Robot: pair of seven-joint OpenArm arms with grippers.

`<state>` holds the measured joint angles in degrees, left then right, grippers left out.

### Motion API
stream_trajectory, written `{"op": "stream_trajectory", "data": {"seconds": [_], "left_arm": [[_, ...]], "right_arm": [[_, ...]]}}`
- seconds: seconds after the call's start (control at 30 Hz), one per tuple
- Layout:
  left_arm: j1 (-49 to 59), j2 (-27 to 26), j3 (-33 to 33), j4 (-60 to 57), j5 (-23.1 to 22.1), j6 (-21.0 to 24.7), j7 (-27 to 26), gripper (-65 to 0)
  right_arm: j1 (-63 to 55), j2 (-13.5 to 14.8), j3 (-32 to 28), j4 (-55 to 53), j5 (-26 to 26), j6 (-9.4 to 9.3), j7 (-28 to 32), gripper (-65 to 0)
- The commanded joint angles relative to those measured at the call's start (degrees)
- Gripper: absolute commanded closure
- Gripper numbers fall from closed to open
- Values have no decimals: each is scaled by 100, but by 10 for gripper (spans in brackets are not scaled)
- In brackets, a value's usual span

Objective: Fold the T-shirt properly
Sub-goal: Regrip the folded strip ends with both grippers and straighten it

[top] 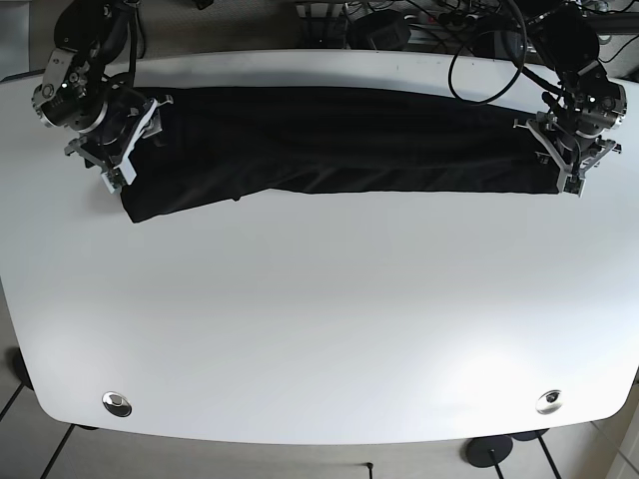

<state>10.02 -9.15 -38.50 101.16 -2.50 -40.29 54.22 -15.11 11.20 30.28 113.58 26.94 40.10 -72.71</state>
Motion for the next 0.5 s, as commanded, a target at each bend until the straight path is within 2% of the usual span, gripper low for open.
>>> {"op": "stream_trajectory", "data": {"seconds": [0.03,0.1,0.17,0.23,0.33,0.43,0.5], "left_arm": [[-48,-109,-5,130,-71,29,-116,-363],[-75,-118,-5,182,-71,29,-116,-364],[-83,-109,4,455,-132,29,-116,-364],[-101,-83,22,569,-141,29,-125,-364],[-453,-74,13,95,-123,29,-134,-364],[-629,-109,4,-662,-132,29,-186,-269],[-602,-118,4,-996,-123,29,-441,-233]], "right_arm": [[56,89,352,128,475,-10,75,-477],[162,115,616,66,765,-10,128,-480],[487,97,624,-382,774,-10,392,-480],[988,124,624,-1165,774,-10,532,-480],[1656,150,616,-2457,774,-10,831,-480],[2087,229,616,-3406,774,-10,1051,-480],[2202,238,616,-3696,774,-10,1069,-438]]}}
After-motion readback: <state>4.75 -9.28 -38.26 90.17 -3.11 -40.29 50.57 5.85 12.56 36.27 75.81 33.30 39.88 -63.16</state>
